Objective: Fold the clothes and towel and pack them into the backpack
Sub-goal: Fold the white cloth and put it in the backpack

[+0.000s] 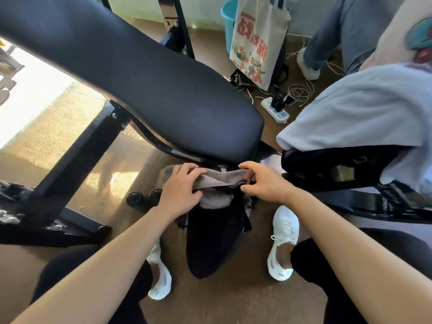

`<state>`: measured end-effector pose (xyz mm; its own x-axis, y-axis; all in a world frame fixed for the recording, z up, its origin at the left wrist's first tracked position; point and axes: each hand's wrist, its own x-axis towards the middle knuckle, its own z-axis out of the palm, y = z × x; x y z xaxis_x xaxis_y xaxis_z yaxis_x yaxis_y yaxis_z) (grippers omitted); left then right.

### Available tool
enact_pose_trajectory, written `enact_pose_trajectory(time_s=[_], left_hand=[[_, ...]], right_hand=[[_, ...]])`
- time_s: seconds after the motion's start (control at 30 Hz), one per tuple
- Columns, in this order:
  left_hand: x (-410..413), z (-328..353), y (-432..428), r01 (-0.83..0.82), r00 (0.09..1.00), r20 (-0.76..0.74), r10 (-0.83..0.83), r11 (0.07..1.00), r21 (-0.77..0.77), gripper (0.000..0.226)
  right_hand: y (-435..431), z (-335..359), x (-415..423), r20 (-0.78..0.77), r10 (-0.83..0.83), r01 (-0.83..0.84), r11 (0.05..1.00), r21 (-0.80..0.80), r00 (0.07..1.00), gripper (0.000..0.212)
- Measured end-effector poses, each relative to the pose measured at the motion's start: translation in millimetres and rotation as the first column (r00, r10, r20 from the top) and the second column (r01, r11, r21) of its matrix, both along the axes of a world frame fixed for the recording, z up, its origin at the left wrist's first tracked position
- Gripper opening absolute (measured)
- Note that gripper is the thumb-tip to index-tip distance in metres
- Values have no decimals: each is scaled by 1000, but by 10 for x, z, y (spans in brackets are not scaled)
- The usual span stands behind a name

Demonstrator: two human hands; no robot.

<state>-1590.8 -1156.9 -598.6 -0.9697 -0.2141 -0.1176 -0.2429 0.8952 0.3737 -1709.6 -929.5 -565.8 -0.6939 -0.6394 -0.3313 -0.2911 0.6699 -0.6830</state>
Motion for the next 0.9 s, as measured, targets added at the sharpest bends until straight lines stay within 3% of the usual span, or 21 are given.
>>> enact_pose_trajectory(time_s=[0.1,0.17,0.23,0.3,0.4,0.47,0.53,0.63,0.7,0.83,0.9], left_hand=[[-19,97,118,-30,999,14,31,998,-61,65],[-36,177,233,-63,997,-45,58,992,-108,63],[-98,263,383,-70,991,-121,58,993,-94,55],[-237,352,574,-28,987,-161,19,998,-55,47],[-557,505,956,69,987,-150,-60,996,58,38],[-796,627,1236,108,989,-123,-88,980,165,31],[-1030,731,1498,140,987,-108,-117,962,233,29],[-1343,850,1859,204,977,-115,-179,939,277,29],[-1485,905,2071,238,969,-134,-208,933,270,35],[-1651,961,2398,303,934,-251,-254,936,180,55],[-1688,978,2529,333,906,-303,-296,940,78,59]], right_hand=[[245,123,-1,60,-300,305,946,-110,952,46],[433,200,-25,163,-514,538,820,-194,842,31],[625,271,-56,318,-680,750,598,-281,661,19],[835,344,-107,429,-792,892,314,-325,435,12],[1138,405,-227,516,-848,941,-67,-331,121,18],[1289,449,-319,567,-824,914,-213,-347,23,31],[1392,507,-412,620,-785,887,-278,-368,11,39],[1480,549,-548,661,-750,845,-327,-423,40,24],[1475,569,-570,610,-792,821,-329,-466,29,21],[1364,625,-490,575,-812,804,-274,-528,101,18],[1376,592,-503,645,-764,823,-355,-444,19,16]])
